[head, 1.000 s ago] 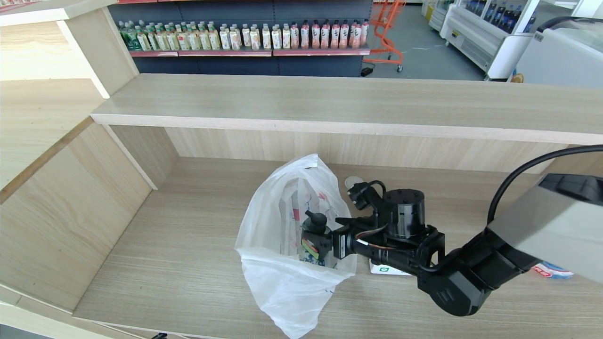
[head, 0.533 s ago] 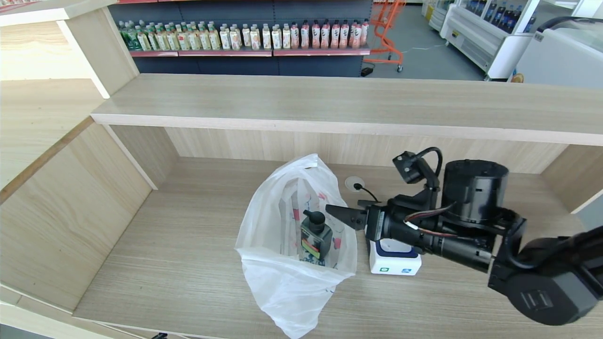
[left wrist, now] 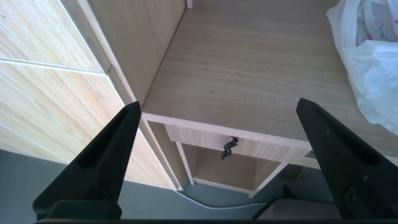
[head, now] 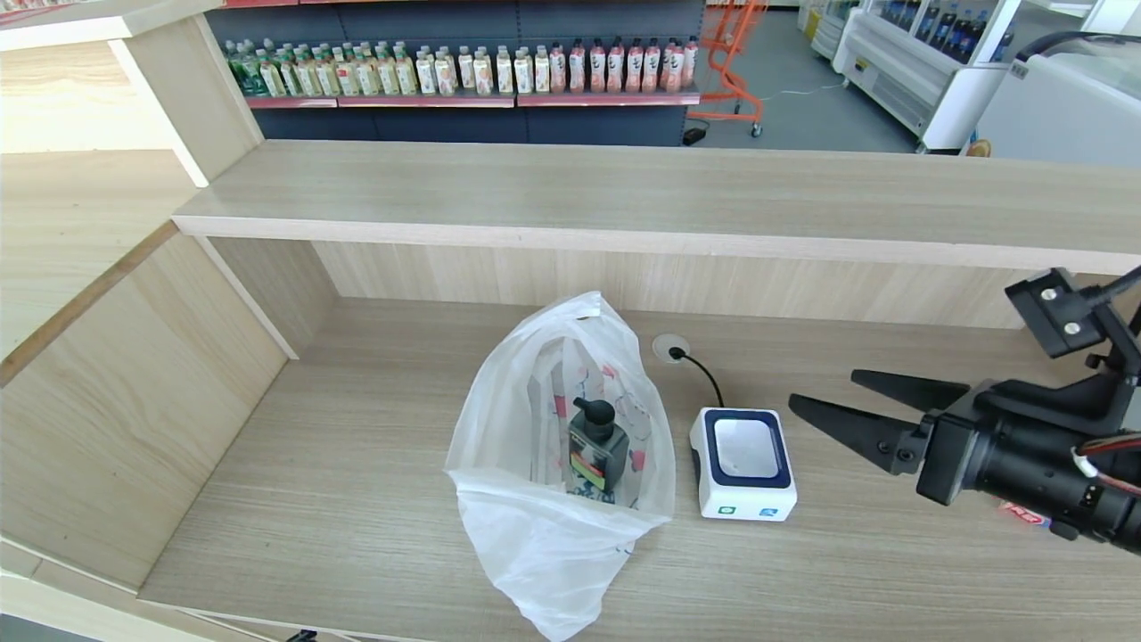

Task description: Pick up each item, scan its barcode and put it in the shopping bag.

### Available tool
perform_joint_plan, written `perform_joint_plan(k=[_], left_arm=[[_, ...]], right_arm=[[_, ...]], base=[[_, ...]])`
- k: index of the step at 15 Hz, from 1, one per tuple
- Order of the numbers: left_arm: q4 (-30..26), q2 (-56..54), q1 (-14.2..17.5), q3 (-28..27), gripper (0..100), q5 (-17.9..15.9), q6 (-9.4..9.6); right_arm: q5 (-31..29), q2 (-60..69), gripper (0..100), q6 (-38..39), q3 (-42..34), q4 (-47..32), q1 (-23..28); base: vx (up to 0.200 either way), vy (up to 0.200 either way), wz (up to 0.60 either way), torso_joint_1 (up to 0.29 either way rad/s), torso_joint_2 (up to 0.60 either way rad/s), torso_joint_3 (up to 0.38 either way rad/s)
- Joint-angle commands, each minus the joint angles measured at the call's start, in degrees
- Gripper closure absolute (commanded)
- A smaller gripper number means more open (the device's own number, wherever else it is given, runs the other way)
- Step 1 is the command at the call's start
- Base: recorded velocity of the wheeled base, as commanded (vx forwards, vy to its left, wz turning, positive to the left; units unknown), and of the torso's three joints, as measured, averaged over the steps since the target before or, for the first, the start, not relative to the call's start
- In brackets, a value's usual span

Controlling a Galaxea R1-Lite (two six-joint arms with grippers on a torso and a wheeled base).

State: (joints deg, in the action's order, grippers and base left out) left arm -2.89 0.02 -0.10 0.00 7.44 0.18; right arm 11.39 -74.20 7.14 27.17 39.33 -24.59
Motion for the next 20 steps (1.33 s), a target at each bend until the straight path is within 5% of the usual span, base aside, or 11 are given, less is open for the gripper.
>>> perform_joint_plan(k=[1,4,15,20], left_arm=[[-0.01,-0.02,0.01,0.00,0,-0.05,-0.01],[-0.01,-0.02,0.01,0.00,0,0.03,-0.01],[-0.01,0.06,0.01,0.00,0,-0.05,0.08],[-0.01,-0.02,0.01,0.00,0,0.03,-0.01]], right_arm=[[-0.05,4.24,0,-0.11,-0.37,-3.20,2.88],[-0.05,6.62,0,-0.64,-0.19,-8.57,5.96],[-0.31,8.29,0,-1.17,-2.30,-9.27,6.75],[-2.60,8.90,0,-1.08,-2.04,-9.53,8.77]], base=[[0.000,0.000,0.00,0.000,0.00,0.000],[0.000,0.000,0.00,0.000,0.00,0.000],[0.000,-0.091,0.00,0.001,0.00,0.001],[-0.200,0.000,0.00,0.005,0.00,0.004]])
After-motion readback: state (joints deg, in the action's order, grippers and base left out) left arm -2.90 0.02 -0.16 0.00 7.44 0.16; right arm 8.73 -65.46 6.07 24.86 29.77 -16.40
